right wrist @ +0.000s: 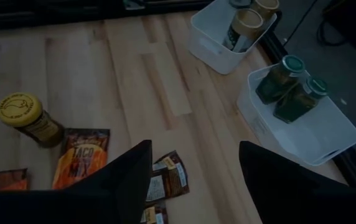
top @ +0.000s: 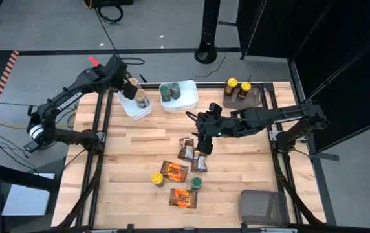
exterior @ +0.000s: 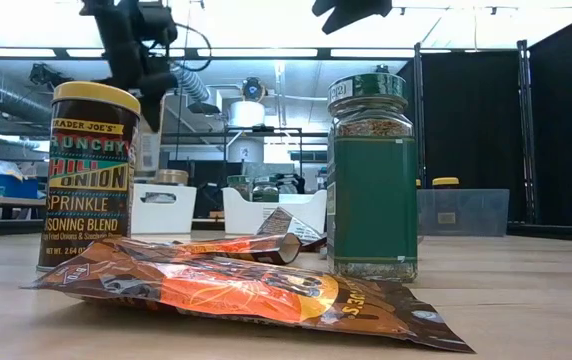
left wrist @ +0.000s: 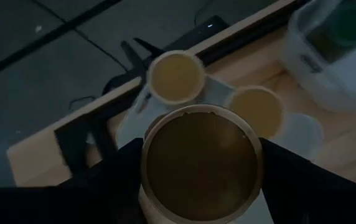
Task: Sort spices by type
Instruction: Put the gold seasoning bottle into the left white bin
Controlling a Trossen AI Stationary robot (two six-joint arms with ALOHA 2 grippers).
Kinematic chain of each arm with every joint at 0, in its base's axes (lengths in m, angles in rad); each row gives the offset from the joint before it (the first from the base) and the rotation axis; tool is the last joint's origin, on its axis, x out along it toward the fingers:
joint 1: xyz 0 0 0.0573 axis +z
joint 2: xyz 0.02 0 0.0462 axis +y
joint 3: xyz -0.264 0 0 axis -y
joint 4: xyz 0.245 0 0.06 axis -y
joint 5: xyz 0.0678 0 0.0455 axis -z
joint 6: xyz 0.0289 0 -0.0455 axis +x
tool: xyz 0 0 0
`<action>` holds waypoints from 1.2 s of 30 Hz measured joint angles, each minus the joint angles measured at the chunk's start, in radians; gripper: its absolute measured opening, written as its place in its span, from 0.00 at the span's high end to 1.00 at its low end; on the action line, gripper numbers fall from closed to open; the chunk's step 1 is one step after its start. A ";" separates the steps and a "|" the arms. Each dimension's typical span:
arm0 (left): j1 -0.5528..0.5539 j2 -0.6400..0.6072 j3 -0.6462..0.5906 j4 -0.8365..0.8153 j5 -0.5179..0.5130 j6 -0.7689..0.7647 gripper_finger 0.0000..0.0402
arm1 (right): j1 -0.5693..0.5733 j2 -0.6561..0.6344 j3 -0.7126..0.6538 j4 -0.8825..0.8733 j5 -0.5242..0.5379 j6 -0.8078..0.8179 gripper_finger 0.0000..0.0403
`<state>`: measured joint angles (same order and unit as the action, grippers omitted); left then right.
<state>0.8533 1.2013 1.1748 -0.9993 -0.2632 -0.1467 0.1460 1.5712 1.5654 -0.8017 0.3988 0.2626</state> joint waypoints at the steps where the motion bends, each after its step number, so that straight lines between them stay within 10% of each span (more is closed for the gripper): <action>1: 0.019 0.000 -0.008 0.004 0.005 0.011 0.34 | 0.000 0.000 0.000 0.000 0.000 0.000 0.38; 36: 0.149 0.178 -0.177 0.171 0.208 0.297 0.32 | -0.045 0.000 0.000 0.005 0.000 0.007 0.39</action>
<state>1.0019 1.3792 0.9977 -0.8287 -0.0555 0.1498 0.1013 1.5711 1.5654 -0.7967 0.3992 0.2699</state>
